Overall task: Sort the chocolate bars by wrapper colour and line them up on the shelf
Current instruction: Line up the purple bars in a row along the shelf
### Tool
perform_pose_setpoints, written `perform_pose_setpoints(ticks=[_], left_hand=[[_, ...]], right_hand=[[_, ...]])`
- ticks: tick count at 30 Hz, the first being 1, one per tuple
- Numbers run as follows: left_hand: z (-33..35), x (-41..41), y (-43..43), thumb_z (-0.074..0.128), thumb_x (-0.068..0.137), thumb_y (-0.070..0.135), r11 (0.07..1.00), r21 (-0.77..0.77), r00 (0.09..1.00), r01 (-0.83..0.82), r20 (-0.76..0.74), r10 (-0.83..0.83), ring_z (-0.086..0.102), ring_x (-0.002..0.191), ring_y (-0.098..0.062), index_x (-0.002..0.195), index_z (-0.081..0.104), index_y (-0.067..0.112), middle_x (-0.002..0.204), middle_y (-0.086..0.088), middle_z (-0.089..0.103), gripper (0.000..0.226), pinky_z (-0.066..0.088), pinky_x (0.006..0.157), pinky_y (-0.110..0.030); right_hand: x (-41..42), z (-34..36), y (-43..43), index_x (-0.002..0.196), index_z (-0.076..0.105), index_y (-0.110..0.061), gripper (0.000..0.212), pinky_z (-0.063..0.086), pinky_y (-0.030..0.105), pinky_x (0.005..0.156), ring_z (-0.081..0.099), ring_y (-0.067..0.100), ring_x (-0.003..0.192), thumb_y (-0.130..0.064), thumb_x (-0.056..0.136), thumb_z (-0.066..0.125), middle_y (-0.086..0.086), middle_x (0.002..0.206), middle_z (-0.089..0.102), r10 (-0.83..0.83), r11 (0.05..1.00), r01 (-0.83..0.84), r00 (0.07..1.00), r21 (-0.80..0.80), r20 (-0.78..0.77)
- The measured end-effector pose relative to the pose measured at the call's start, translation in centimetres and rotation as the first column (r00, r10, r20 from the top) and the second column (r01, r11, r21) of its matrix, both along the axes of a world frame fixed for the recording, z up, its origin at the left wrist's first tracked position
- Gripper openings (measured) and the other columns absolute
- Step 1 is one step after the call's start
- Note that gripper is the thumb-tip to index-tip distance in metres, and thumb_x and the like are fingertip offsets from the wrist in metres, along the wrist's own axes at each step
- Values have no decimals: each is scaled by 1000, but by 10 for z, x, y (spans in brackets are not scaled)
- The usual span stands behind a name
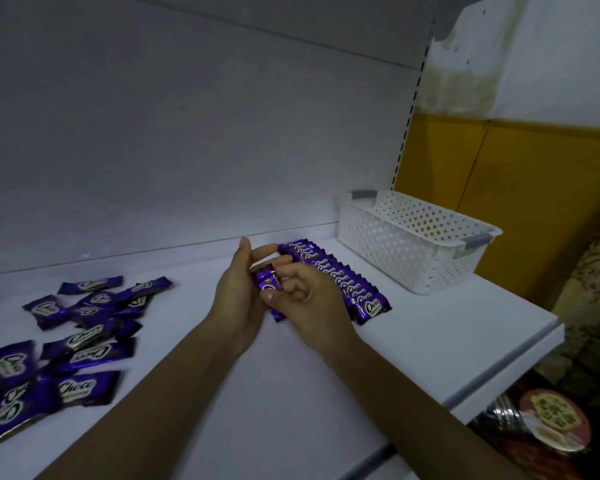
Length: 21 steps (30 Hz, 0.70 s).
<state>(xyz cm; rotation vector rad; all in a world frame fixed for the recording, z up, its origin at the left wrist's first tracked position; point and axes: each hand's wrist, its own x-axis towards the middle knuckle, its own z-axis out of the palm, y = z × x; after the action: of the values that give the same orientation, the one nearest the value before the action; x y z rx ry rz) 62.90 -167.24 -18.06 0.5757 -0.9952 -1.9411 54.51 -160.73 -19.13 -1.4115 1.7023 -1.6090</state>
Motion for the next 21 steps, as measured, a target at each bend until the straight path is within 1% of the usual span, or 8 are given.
perform_pose_setpoints(ticks=[3, 5, 7, 9, 11, 12, 17, 21], left_hand=[[1, 0, -2, 33, 99, 47, 999, -34, 999, -19, 37, 20, 71, 80, -21, 97, 65, 11, 85, -6, 75, 48, 55, 75, -35], [4, -2, -2, 32, 101, 46, 997, -46, 996, -63, 54, 66, 68, 84, -22, 96, 65, 11, 81, -4, 75, 48, 52, 83, -36], [3, -3, 3, 33, 102, 41, 979, -96, 976, -177, 109, 187, 67, 79, -16, 91, 64, 14, 72, 1, 73, 43, 50, 80, -32], [-6, -3, 10, 42, 100, 29, 862, -397, 873, -314, 236, 427, 66, 75, -12, 86, 64, 17, 67, 6, 71, 29, 49, 77, -31], [-12, -4, 16, 47, 94, 19, 657, -725, 776, -208, 286, 562, 64, 77, -12, 82, 64, 21, 73, 10, 69, 20, 49, 75, -32], [-12, -4, 19, 48, 91, 21, 589, -800, 761, -111, 312, 568, 64, 76, -12, 81, 64, 22, 74, 10, 68, 19, 50, 74, -33], [-8, -4, 21, 53, 91, 17, 577, -814, 743, 64, 425, 517, 67, 78, -11, 84, 68, 23, 74, 11, 71, 17, 52, 82, -37], [-10, -3, 25, 53, 91, 16, 601, -792, 729, 105, 472, 495, 67, 78, -10, 82, 67, 25, 72, 11, 71, 19, 52, 84, -35]], right_hand=[[0, 5, 3, 91, 75, -11, 21, 43, 10, 73, 58, -1, 72, -6, 71, 79, -16, 72, 61, -73, 991, 51, 979, -121, -190], [-1, 9, 7, 93, 76, -17, 21, 36, 10, 64, 50, -2, 60, -12, 73, 79, -21, 58, 52, -175, 978, 133, 941, -159, -289], [-4, 12, 15, 96, 75, -17, 19, 37, 15, 63, 46, 1, 54, -10, 78, 74, -20, 53, 52, -166, 980, 129, 951, -154, -262], [-8, 18, 29, 94, 73, -16, 19, 41, 19, 63, 49, 3, 58, -1, 82, 67, -11, 61, 60, -77, 985, 48, 983, -167, -168], [-18, 27, 47, 91, 71, -16, 21, 42, 14, 59, 55, 4, 63, 1, 87, 60, -6, 74, 68, 8, 986, -19, 998, -166, -70], [-25, 30, 57, 87, 70, -15, 20, 42, 10, 57, 57, 0, 63, 0, 87, 58, -9, 74, 68, 27, 987, -32, 999, -158, -35], [-53, 32, 94, 88, 50, -4, 21, 40, 15, 50, 53, 8, 55, 9, 81, 64, 10, 72, 63, 23, 998, -26, 998, 62, 56], [-67, 26, 111, 92, 59, -4, 22, 42, 16, 53, 56, 6, 59, 12, 79, 65, 3, 73, 64, -27, 992, 24, 999, 122, 24]])
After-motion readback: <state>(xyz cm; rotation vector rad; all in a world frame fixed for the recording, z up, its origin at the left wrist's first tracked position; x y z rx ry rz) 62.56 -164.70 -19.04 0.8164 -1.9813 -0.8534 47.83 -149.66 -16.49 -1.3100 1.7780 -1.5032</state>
